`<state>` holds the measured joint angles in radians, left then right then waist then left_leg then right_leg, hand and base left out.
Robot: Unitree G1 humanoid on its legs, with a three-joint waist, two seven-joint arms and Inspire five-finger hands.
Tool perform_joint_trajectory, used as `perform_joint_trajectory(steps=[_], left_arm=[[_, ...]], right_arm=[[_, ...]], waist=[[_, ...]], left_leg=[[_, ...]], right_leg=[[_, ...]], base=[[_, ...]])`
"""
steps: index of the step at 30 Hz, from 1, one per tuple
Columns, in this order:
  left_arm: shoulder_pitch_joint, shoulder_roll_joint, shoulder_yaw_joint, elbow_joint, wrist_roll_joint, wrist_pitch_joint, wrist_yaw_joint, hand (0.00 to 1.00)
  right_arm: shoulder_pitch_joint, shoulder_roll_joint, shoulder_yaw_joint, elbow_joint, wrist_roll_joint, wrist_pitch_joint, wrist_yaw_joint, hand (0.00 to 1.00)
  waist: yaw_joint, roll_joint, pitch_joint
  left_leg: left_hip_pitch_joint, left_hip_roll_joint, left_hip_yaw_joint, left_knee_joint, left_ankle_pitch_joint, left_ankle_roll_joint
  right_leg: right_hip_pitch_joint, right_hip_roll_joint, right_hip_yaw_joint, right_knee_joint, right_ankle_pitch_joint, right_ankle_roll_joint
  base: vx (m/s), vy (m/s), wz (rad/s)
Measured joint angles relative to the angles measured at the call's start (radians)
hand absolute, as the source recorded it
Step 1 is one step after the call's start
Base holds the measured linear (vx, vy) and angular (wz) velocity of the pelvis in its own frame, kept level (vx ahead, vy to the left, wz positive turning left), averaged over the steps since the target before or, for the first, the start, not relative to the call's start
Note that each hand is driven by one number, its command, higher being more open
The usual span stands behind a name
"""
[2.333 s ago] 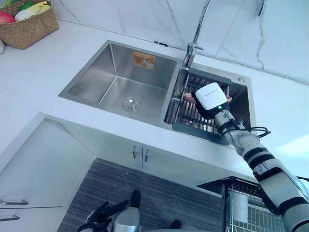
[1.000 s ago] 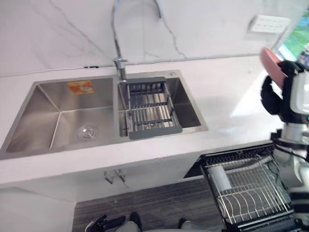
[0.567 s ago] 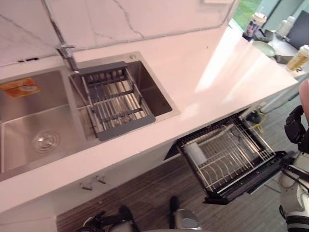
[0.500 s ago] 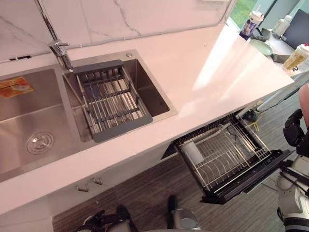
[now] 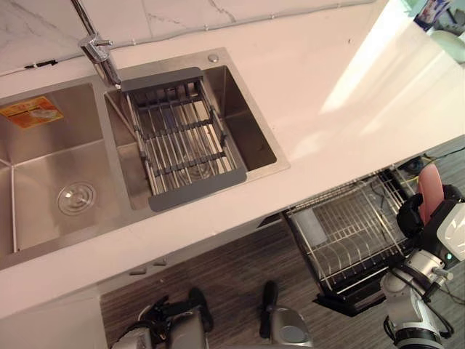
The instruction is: Walk over to the sink, pick up the cup, carry it to the dishwasher, place the cup inside the dishwasher, then close the dishwasher door
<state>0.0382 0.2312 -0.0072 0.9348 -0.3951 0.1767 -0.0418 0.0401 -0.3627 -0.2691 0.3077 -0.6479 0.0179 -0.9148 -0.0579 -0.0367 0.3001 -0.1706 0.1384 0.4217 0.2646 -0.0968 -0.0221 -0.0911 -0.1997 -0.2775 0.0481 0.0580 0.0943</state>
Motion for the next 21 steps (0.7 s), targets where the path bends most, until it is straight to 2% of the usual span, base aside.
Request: perform_joint_trajectory(steps=[4, 16, 20, 21], left_arm=[[-0.012, -0.008, 0.000, 0.003, -0.019, -0.006, 0.002, 1.00], [-0.065, -0.036, -0.004, 0.005, -0.016, -0.009, 0.029, 1.00], [-0.085, -0.041, -0.022, 0.006, -0.017, -0.021, 0.040, 1.00], [-0.086, -0.041, -0.022, 0.006, -0.017, -0.022, 0.040, 1.00]], right_arm=[[-0.005, 0.001, 0.000, 0.014, 0.029, 0.011, 0.000, 0.00], [-0.149, -0.016, 0.048, 0.212, 0.097, 0.035, 0.019, 0.00], [-0.268, -0.089, 0.093, 0.358, 0.119, 0.035, 0.060, 0.00], [-0.282, -0.100, 0.101, 0.374, 0.121, 0.035, 0.068, 0.00]], waist=[[0.002, 0.023, 0.027], [0.006, 0.081, 0.108], [0.016, 0.129, 0.141], [0.016, 0.134, 0.144]], left_leg=[[-0.023, -0.001, -0.004, -0.003, 0.012, 0.006], [-0.061, -0.023, -0.060, -0.042, 0.060, 0.014], [-0.069, -0.034, -0.068, -0.093, 0.100, 0.013], [-0.072, -0.035, -0.068, -0.101, 0.105, 0.012]], right_leg=[[-0.024, 0.000, 0.000, 0.000, 0.002, 0.017], [-0.053, -0.004, -0.033, 0.000, 0.007, 0.015], [-0.077, -0.005, -0.043, 0.000, 0.014, 0.010], [-0.083, -0.005, -0.042, 0.000, 0.016, 0.008]], base=[[-0.09, -0.019, 0.01], [-0.02, -0.008, 0.09], [-0.04, -0.009, 0.07], [-0.05, -0.004, 0.00]])
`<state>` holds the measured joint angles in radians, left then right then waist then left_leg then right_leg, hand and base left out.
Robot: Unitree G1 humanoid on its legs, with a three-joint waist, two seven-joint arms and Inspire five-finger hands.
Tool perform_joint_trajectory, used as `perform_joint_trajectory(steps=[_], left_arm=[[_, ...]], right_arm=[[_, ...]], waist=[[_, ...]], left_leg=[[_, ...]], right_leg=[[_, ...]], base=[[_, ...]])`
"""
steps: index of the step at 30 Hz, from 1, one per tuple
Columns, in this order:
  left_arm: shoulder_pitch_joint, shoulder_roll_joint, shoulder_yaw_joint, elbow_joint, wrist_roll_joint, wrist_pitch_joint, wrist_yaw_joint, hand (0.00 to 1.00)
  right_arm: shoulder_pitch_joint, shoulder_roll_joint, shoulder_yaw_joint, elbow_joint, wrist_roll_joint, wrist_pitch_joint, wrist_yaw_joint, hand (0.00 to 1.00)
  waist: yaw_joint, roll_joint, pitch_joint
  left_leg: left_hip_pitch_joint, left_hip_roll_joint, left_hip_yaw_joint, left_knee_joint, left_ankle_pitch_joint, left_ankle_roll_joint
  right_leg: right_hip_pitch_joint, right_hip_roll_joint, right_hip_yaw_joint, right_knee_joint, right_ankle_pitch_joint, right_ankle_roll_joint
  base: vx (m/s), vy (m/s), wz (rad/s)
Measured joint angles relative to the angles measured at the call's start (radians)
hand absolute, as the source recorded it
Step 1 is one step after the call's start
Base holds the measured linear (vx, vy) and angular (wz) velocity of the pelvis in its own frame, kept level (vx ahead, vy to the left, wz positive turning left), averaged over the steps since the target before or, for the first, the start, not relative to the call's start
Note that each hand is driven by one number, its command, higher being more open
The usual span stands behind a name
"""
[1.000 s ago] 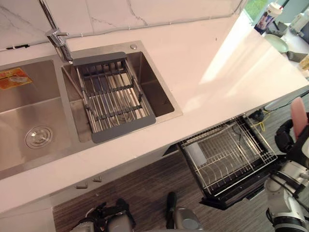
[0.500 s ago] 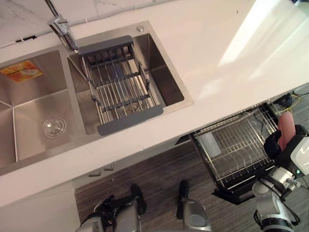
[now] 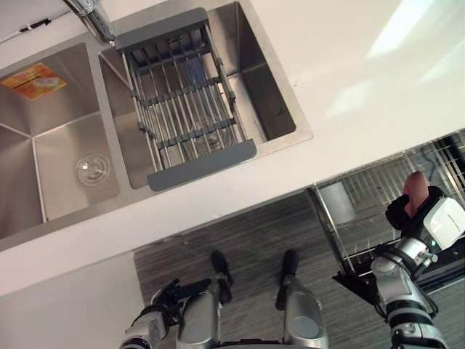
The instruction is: Walk over to the sink, pick up the cup, carry it to the dishwasher, place the cup inside the dishwasher, then close the dishwasher door
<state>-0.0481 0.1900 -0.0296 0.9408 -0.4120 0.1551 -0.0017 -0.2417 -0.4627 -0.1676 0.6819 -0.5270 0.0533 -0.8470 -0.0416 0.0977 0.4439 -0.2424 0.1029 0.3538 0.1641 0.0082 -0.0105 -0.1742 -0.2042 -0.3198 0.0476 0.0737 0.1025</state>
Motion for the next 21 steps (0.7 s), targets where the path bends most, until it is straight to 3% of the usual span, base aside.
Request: perform_joint_trajectory(steps=[3, 4, 9, 15, 19, 21], left_arm=[[-0.007, -0.002, -0.003, 0.001, 0.000, -0.005, -0.002, 1.00], [-0.008, -0.003, -0.004, 0.002, 0.000, -0.007, -0.003, 1.00], [-0.023, -0.004, -0.020, 0.009, -0.001, -0.015, -0.008, 1.00], [-0.027, -0.006, -0.017, 0.010, -0.001, 0.002, -0.008, 1.00], [-0.044, -0.006, -0.015, 0.010, -0.002, 0.026, -0.007, 1.00], [-0.061, -0.005, -0.009, 0.009, 0.000, 0.039, -0.005, 1.00]], right_arm=[[-0.074, -0.061, 0.043, 0.083, 0.033, 0.001, 0.059, 0.00], [-0.085, -0.072, 0.051, 0.099, 0.033, 0.002, 0.064, 1.00], [-0.168, -0.144, 0.100, 0.177, 0.030, 0.028, 0.103, 1.00], [-0.172, -0.154, 0.116, 0.202, 0.032, 0.085, 0.201, 1.00], [-0.094, -0.120, 0.113, 0.192, 0.181, -0.003, 0.346, 1.00], [-0.038, -0.050, 0.097, 0.141, 0.351, -0.087, 0.402, 1.00]], waist=[[0.000, 0.025, 0.014], [0.001, 0.028, 0.016], [0.001, 0.049, 0.028], [0.001, 0.072, 0.037], [-0.002, 0.068, 0.039], [-0.007, 0.052, 0.038]], left_leg=[[-0.011, -0.005, 0.000, -0.029, 0.023, 0.000], [-0.012, -0.005, 0.000, -0.032, 0.025, 0.000], [-0.013, -0.012, 0.001, -0.060, 0.045, 0.000], [-0.008, -0.013, 0.000, -0.081, 0.056, -0.003], [0.019, -0.010, -0.003, -0.082, 0.055, -0.004], [0.030, -0.001, -0.003, -0.073, 0.051, -0.009]], right_leg=[[-0.025, 0.001, 0.002, 0.000, 0.007, -0.003], [-0.027, 0.001, 0.003, 0.000, 0.008, -0.004], [-0.044, 0.000, 0.008, 0.000, 0.013, -0.006], [-0.050, 0.003, 0.010, 0.000, 0.013, -0.007], [-0.021, 0.005, 0.007, 0.002, 0.010, -0.009], [-0.012, 0.009, 0.006, 0.013, 0.000, -0.013]], base=[[-0.05, 0.002, -0.01], [-0.03, 0.009, -0.02], [-0.03, 0.011, -0.02], [0.01, 0.002, -0.02], [0.01, 0.003, 0.00], [-0.02, -0.004, -0.01]])
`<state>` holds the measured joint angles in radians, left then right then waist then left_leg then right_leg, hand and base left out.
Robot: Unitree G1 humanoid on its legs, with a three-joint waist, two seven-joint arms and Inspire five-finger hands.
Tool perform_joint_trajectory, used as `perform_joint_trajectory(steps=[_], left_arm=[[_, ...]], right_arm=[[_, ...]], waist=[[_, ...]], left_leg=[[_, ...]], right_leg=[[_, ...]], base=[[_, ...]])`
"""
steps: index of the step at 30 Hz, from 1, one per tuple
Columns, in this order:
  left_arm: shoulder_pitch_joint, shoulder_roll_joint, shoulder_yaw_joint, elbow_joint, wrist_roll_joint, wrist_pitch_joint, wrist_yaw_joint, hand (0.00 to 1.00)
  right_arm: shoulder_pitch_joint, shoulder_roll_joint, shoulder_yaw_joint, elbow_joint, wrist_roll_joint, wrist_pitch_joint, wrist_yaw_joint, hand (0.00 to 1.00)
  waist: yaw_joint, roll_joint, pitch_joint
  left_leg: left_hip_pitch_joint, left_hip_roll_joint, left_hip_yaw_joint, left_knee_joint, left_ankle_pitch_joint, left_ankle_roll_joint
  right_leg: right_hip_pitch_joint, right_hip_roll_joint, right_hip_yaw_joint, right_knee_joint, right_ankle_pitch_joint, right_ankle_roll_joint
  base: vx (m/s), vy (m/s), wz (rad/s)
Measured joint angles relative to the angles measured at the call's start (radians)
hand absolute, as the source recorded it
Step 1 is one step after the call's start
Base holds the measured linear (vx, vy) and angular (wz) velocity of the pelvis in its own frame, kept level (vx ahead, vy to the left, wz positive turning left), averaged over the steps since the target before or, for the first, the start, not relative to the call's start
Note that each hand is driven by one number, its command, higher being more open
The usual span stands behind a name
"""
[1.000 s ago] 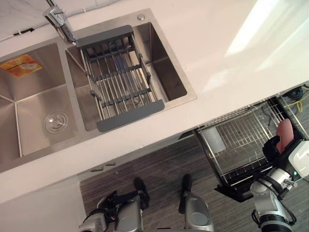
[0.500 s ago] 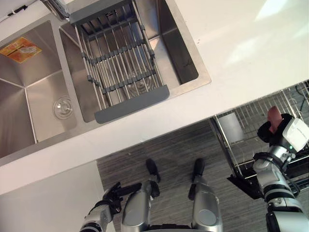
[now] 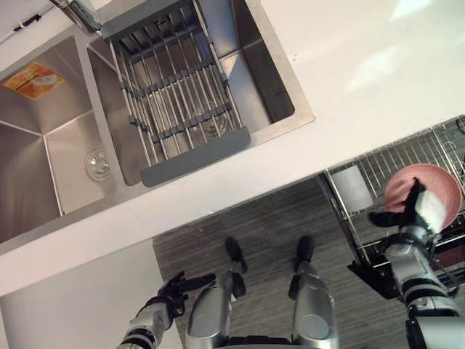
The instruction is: Walk over to the sink, pick up the cup, carry it to the dishwasher, place the cup inside the dishwasher, then close the dishwasher door
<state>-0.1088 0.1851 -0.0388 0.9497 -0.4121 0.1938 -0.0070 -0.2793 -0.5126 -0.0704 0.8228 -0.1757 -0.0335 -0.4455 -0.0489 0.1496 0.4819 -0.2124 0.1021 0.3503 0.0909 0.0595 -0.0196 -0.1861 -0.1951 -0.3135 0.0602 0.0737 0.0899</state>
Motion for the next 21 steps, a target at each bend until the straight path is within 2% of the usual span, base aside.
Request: perform_joint_trajectory(steps=[2, 3, 6, 11, 15, 16, 18, 19, 21], left_arm=[[-0.009, 0.000, 0.011, -0.002, 0.002, 0.001, 0.000, 1.00], [-0.025, 0.000, 0.013, -0.003, 0.020, 0.006, 0.002, 1.00], [-0.044, -0.002, 0.015, -0.002, 0.044, 0.020, 0.020, 1.00], [-0.065, -0.003, 0.013, -0.003, 0.106, 0.035, 0.026, 1.00], [-0.054, -0.026, -0.012, -0.002, 0.147, 0.042, 0.000, 1.00], [-0.039, -0.037, -0.034, -0.002, 0.159, 0.042, -0.015, 1.00], [-0.021, -0.048, -0.059, -0.005, 0.158, 0.042, -0.026, 1.00], [0.001, -0.049, -0.083, -0.010, 0.158, 0.039, -0.025, 1.00], [0.021, -0.045, -0.088, -0.009, 0.157, 0.042, -0.025, 1.00]], right_arm=[[0.029, 0.035, -0.004, -0.032, 0.092, -0.040, 0.049, 1.00], [0.073, 0.084, -0.003, -0.064, 0.173, -0.075, 0.105, 1.00], [0.156, 0.168, -0.002, -0.136, 0.250, -0.115, 0.166, 1.00], [0.281, 0.239, -0.039, -0.331, 0.306, -0.165, 0.189, 1.00], [0.341, 0.277, -0.205, -0.565, 0.309, -0.173, 0.157, 1.00], [0.344, 0.279, -0.293, -0.641, 0.309, -0.186, 0.116, 1.00], [0.352, 0.278, -0.400, -0.702, 0.312, -0.200, 0.090, 1.00], [0.361, 0.277, -0.501, -0.738, 0.335, -0.216, 0.067, 1.00], [0.375, 0.277, -0.612, -0.756, 0.415, -0.235, 0.046, 1.00]], waist=[[-0.004, -0.017, -0.002], [-0.006, -0.037, -0.003], [-0.023, -0.059, -0.014], [-0.051, -0.085, -0.028], [-0.073, -0.104, -0.062], [-0.078, -0.111, -0.078], [-0.081, -0.118, -0.101], [-0.092, -0.129, -0.119], [-0.111, -0.140, -0.140]], left_leg=[[0.005, 0.009, 0.002, 0.013, -0.008, -0.010], [0.008, 0.029, 0.004, 0.047, -0.028, -0.017], [0.011, 0.074, 0.017, 0.142, -0.087, -0.026], [0.078, 0.151, 0.075, 0.265, -0.174, -0.035], [0.161, 0.172, 0.141, 0.281, -0.216, -0.039], [0.191, 0.175, 0.172, 0.281, -0.230, -0.041], [0.211, 0.175, 0.198, 0.278, -0.242, -0.043], [0.230, 0.173, 0.219, 0.271, -0.248, -0.045], [0.248, 0.165, 0.241, 0.256, -0.251, -0.047]], right_leg=[[0.002, 0.003, 0.003, 0.017, -0.014, -0.003], [0.004, 0.008, 0.007, 0.044, -0.039, -0.011], [0.023, 0.030, 0.025, 0.072, -0.057, -0.010], [0.088, 0.077, 0.093, 0.083, -0.061, -0.019], [0.133, 0.093, 0.156, 0.078, -0.065, -0.014], [0.142, 0.097, 0.185, 0.076, -0.066, -0.011], [0.145, 0.099, 0.209, 0.071, -0.066, -0.007], [0.153, 0.100, 0.227, 0.059, -0.063, -0.002], [0.154, 0.098, 0.246, 0.050, -0.061, 0.002]], base=[[-0.05, -0.022, -0.06], [-0.06, -0.034, -0.08], [-0.03, -0.024, -0.21], [0.02, 0.001, -0.46], [0.04, 0.030, -0.55], [0.04, 0.056, -0.47], [0.06, 0.068, -0.47], [0.08, 0.064, -0.38], [0.11, 0.070, -0.33]])
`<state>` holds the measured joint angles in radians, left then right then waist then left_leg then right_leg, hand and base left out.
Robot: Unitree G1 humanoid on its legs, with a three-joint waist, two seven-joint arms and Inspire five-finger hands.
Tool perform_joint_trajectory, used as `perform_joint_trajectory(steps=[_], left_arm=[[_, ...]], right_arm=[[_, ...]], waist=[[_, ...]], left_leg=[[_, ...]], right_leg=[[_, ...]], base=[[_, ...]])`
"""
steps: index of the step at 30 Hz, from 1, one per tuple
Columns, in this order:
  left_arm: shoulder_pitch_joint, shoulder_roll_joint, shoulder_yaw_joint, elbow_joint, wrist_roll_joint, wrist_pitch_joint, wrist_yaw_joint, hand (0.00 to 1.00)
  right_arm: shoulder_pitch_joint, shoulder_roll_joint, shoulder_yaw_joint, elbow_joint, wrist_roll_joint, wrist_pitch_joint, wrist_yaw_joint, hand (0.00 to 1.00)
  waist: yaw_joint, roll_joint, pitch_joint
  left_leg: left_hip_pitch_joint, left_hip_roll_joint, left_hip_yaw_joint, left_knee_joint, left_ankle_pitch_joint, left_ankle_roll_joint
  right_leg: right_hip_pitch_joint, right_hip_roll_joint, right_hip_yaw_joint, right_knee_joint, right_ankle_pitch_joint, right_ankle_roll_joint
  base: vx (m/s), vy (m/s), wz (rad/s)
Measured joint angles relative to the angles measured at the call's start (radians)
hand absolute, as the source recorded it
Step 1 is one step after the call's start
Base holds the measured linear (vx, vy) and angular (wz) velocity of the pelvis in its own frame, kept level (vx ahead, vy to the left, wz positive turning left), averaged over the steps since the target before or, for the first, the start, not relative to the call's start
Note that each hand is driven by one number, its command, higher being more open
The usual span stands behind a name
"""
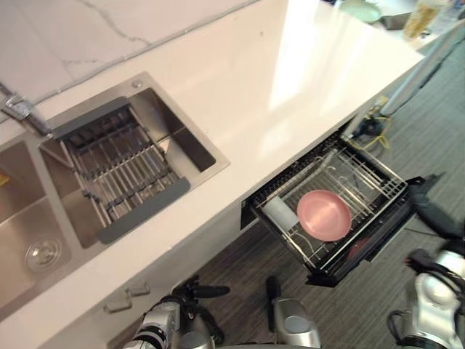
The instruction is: Walk over to the sink, pick up the cup, carry it to the dishwasher, place the cup inside the dishwasher, then close the dishwasher door
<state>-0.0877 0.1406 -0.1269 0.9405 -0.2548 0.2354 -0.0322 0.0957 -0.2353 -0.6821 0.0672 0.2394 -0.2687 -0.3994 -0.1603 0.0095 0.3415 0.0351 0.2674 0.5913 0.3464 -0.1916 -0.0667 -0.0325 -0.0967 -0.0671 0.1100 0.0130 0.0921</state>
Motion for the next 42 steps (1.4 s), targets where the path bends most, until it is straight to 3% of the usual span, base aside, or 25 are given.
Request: perform_joint_trajectory(steps=[4, 6, 8, 13, 17, 20, 23, 31, 34, 39, 42], left_arm=[[0.032, -0.001, 0.000, 0.003, -0.036, 0.006, 0.015, 1.00], [0.035, -0.004, 0.005, 0.012, -0.083, 0.009, 0.043, 1.00], [0.035, -0.009, 0.016, 0.019, -0.122, 0.006, 0.062, 1.00], [0.036, -0.040, 0.027, 0.047, -0.140, -0.017, 0.065, 1.00], [0.039, -0.055, 0.042, 0.038, -0.136, -0.002, 0.010, 1.00], [0.040, -0.053, 0.057, 0.029, -0.140, -0.001, -0.008, 1.00], [0.042, -0.053, 0.078, 0.029, -0.179, -0.001, -0.009, 1.00], [0.073, -0.070, 0.162, -0.022, -0.218, -0.021, -0.021, 1.00], [0.094, -0.070, 0.202, -0.042, -0.218, -0.038, -0.041, 1.00], [0.188, -0.037, 0.261, -0.002, -0.189, -0.047, -0.040, 1.00], [0.244, -0.043, 0.320, 0.014, -0.195, -0.071, -0.046, 1.00]], right_arm=[[0.058, 0.011, -0.146, 0.028, 0.217, -0.011, 0.006, 1.00], [0.090, 0.060, -0.183, 0.117, 0.467, -0.012, 0.065, 1.00], [0.101, 0.119, -0.182, 0.222, 0.607, -0.013, 0.127, 1.00], [0.112, 0.290, -0.014, 0.392, 0.748, 0.029, 0.255, 1.00], [0.074, 0.298, 0.198, 0.441, 0.751, 0.046, 0.371, 1.00], [0.066, 0.270, 0.230, 0.492, 0.762, 0.019, 0.386, 1.00], [0.039, 0.244, 0.245, 0.532, 0.762, -0.011, 0.385, 1.00], [-0.062, 0.144, 0.258, 0.604, 0.791, 0.027, 0.366, 1.00], [-0.154, 0.086, 0.258, 0.662, 0.791, 0.041, 0.353, 1.00], [-0.339, -0.053, 0.266, 0.754, 0.818, 0.071, 0.366, 1.00], [-0.344, -0.078, 0.279, 0.779, 0.861, 0.053, 0.395, 1.00]], waist=[[-0.045, -0.001, -0.027], [-0.055, -0.001, -0.033], [-0.055, -0.001, -0.034], [-0.047, 0.021, -0.047], [0.015, 0.040, -0.064], [0.050, 0.035, -0.070], [0.064, 0.034, -0.070], [0.110, 0.042, -0.074], [0.121, 0.059, -0.073], [0.148, 0.126, -0.043], [0.160, 0.134, -0.036]], left_leg=[[0.019, -0.021, 0.028, -0.034, 0.001, -0.001], [0.026, -0.030, 0.033, -0.053, 0.005, -0.005], [0.028, -0.039, 0.030, -0.070, 0.016, -0.006], [0.037, -0.081, -0.019, -0.147, 0.071, -0.007], [0.041, -0.131, -0.105, -0.261, 0.151, 0.003], [0.045, -0.157, -0.171, -0.363, 0.226, 0.008], [0.047, -0.168, -0.228, -0.420, 0.272, 0.010], [-0.006, -0.199, -0.378, -0.431, 0.313, 0.019], [-0.035, -0.211, -0.426, -0.431, 0.328, 0.019], [-0.098, -0.214, -0.464, -0.409, 0.340, 0.014], [-0.122, -0.210, -0.476, -0.416, 0.358, 0.023]], right_leg=[[0.000, -0.010, 0.020, -0.023, 0.006, 0.009], [0.000, -0.017, 0.021, -0.026, 0.007, 0.010], [0.001, -0.023, 0.015, -0.029, 0.007, 0.011], [0.026, -0.050, -0.042, -0.043, 0.009, 0.014], [0.056, -0.077, -0.136, -0.065, 0.013, 0.017], [0.073, -0.081, -0.208, -0.083, 0.018, 0.015], [0.090, -0.081, -0.267, -0.090, 0.019, 0.015], [0.121, -0.110, -0.413, -0.081, 0.011, 0.025], [0.120, -0.118, -0.461, -0.066, 0.003, 0.032], [0.069, -0.133, -0.492, -0.017, -0.012, 0.025], [0.022, -0.145, -0.496, 0.056, -0.046, 0.018]], base=[[0.08, 0.049, -0.19], [0.05, 0.038, -0.04], [0.00, -0.001, 0.06], [-0.03, -0.014, 0.36], [-0.05, -0.022, 0.64], [-0.04, -0.031, 0.70], [-0.02, -0.015, 0.56], [-0.05, 0.013, 0.58], [-0.07, 0.025, 0.49], [-0.04, 0.008, 0.20], [-0.02, -0.042, 0.12]])
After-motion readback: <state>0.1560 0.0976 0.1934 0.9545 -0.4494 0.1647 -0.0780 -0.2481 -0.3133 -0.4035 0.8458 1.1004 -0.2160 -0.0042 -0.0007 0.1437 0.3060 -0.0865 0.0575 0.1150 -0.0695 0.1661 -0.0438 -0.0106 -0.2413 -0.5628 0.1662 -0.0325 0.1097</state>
